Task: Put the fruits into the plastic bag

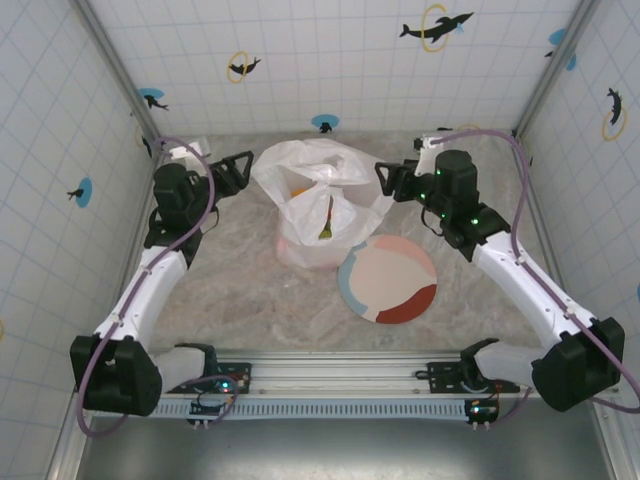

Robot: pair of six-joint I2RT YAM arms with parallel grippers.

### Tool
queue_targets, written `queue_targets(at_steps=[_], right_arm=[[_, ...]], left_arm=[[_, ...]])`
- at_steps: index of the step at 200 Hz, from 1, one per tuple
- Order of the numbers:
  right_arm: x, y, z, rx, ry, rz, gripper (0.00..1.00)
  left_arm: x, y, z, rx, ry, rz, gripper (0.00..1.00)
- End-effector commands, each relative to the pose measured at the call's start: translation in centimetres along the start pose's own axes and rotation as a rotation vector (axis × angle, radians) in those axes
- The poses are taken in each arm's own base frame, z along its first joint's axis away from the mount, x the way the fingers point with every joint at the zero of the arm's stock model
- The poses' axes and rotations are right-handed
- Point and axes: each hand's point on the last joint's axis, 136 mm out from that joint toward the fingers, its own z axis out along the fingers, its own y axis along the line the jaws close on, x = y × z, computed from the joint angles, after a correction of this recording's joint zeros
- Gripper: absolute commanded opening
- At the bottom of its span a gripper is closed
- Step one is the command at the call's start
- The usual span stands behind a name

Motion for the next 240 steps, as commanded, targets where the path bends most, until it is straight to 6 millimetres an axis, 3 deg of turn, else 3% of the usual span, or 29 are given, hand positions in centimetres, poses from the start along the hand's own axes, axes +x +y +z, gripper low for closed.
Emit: queue_targets(at_steps=[1, 28, 54, 82, 126, 166, 197, 240], right_arm=[[-1.7, -3.1, -2.0, 0.163, -0.042, -0.094, 0.83], [-1.2, -5.9, -3.0, 0.275, -0.042, -0.133, 0.95], [-0.5, -8.3, -3.5, 0.358, -0.031, -0.142, 1.0], [0.9, -10.8, -3.6, 0.434, -0.016, -0.134, 1.0], [4.4, -14.7, -3.7, 0.543, 0.033, -0.103, 1.0], [8.6, -17.8, -5.0, 0.636, 0.061, -0.07, 1.0], [13.6, -19.9, -6.0, 0.692, 0.094, -0.008, 1.0], [17.9, -21.6, -7.0, 0.749, 0.062, 0.016, 1.0]], left_arm=[[-1.5, 1.9, -1.2, -0.124, -0.095, 0.101, 0.81], [-1.6, 4.0, -2.4, -0.25, -0.131, 0.123, 0.98], [-0.9, 6.5, -3.7, -0.387, -0.146, 0.096, 0.98], [1.8, 10.0, -5.0, -0.501, -0.175, 0.005, 0.98], [5.6, 15.5, -7.3, -0.683, -0.271, -0.016, 0.98], [8.8, 20.0, -9.3, -0.912, -0.185, 0.117, 0.98], [11.3, 21.4, -10.4, -0.959, -0.113, 0.215, 0.98], [14.0, 21.4, -10.7, -0.874, -0.065, 0.328, 0.98]])
